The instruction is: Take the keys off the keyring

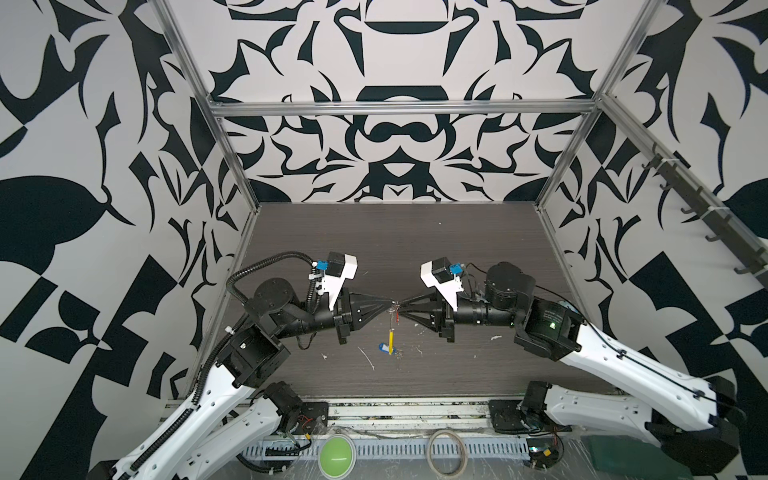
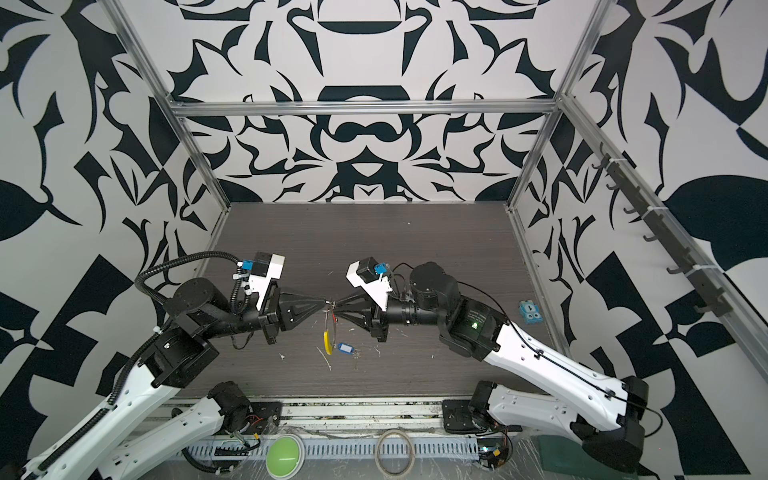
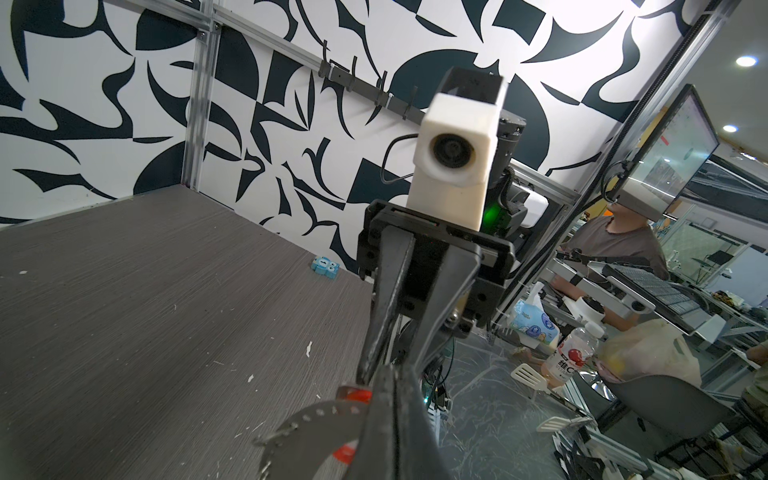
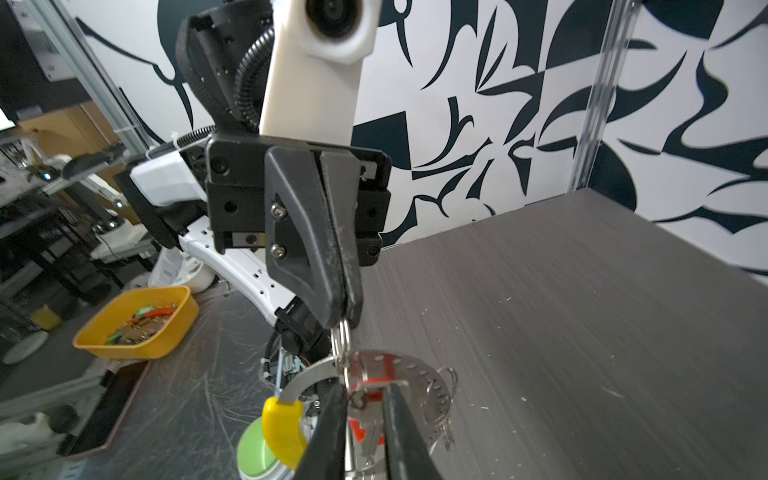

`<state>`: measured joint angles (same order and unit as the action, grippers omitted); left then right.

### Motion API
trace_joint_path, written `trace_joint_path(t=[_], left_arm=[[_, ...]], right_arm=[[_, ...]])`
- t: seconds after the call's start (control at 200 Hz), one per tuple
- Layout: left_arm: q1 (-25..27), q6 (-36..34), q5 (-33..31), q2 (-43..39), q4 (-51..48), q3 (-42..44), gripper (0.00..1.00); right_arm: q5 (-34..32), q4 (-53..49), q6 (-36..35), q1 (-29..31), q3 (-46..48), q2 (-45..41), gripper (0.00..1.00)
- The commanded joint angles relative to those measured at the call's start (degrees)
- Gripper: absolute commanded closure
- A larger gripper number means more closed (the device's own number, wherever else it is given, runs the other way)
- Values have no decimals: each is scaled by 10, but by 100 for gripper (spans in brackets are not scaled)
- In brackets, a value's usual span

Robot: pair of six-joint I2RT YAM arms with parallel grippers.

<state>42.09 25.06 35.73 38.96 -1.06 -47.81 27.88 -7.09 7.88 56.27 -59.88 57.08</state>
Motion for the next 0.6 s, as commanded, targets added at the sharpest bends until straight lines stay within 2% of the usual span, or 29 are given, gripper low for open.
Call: trace_joint_path(t=[0.0,0.065,0.595], left_arm=[[2,4,-8,-9,28,10,100],[2,7,-17,-14,34,14,100],[2,31,-40,-40,104,47,100]], right_arm=[[13,31,-1,-2,-19,0,93],[16,30,-1,-2,-20,3,100],[24,85,32,-2,20,14,100]])
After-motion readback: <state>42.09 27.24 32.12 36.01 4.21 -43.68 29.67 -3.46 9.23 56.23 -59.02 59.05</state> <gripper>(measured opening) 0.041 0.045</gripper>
